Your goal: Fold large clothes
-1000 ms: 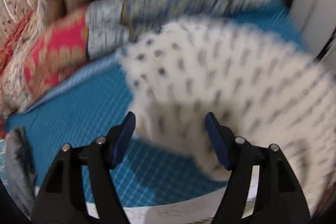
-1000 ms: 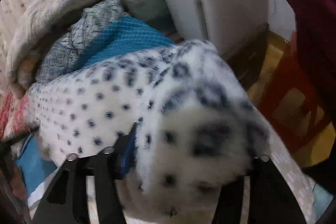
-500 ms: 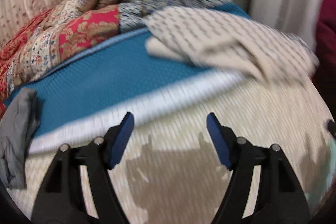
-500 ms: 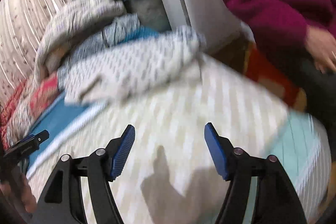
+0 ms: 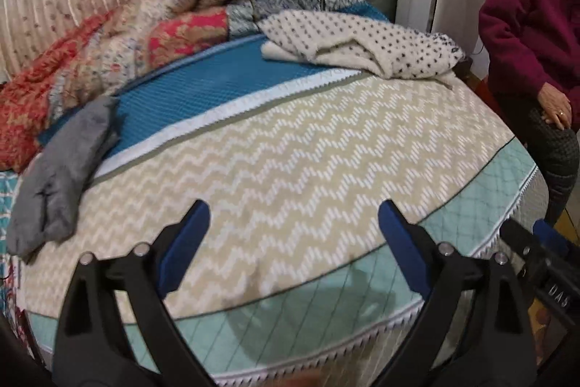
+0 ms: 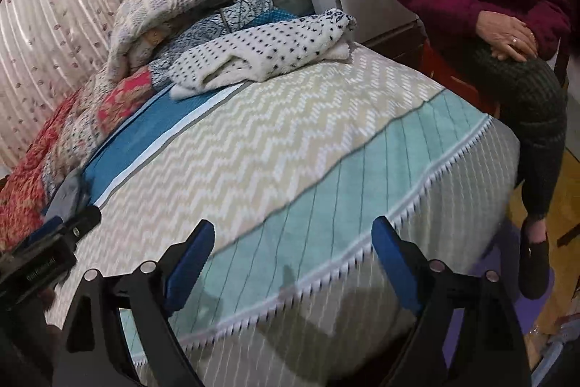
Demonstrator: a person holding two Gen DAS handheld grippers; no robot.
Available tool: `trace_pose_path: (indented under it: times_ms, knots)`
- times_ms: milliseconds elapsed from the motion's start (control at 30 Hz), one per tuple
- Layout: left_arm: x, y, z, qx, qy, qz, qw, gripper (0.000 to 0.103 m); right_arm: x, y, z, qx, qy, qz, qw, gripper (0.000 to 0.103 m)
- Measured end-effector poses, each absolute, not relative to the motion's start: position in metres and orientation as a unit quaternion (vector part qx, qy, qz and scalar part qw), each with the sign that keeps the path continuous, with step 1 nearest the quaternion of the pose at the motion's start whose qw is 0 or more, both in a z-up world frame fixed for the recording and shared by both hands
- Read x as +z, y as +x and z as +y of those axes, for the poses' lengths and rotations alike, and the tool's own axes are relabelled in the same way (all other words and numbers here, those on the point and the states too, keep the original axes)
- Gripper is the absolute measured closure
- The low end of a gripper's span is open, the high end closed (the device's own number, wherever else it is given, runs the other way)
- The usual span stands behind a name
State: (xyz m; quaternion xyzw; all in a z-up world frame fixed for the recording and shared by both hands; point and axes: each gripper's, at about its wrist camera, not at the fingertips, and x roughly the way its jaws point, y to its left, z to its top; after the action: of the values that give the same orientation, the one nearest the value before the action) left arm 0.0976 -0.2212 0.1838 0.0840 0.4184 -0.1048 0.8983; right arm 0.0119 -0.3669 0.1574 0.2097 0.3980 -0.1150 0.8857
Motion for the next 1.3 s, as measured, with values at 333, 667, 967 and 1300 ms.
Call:
trace_pose_path:
  times_ms: [333, 667, 967, 1300]
  knots:
    - [0.212, 0.034, -0.203, -0.109, 0.089, 0.392, 0.909, 0.006, 0.181, -0.037, -0.334, -0.093, 0.205, 0.379, 0.898, 0.022]
    - [0.212, 0.012, -0.186, -0.092, 0.079, 0.394, 0.911, 0.006, 0.184, -0.053, -0.31, -0.077, 0.189, 0.374, 0.904, 0.022]
    - [0.201, 0.01, -0.18, -0.076, 0.084, 0.405, 0.907, 0.006, 0.169, -0.052, -0.298, -0.064, 0.191, 0.396, 0.896, 0.022]
    - [0.193, 0.013, -0.178, -0.062, 0.093, 0.403, 0.908, 0.006, 0.156, -0.047, -0.3, -0.062, 0.202, 0.411, 0.887, 0.022]
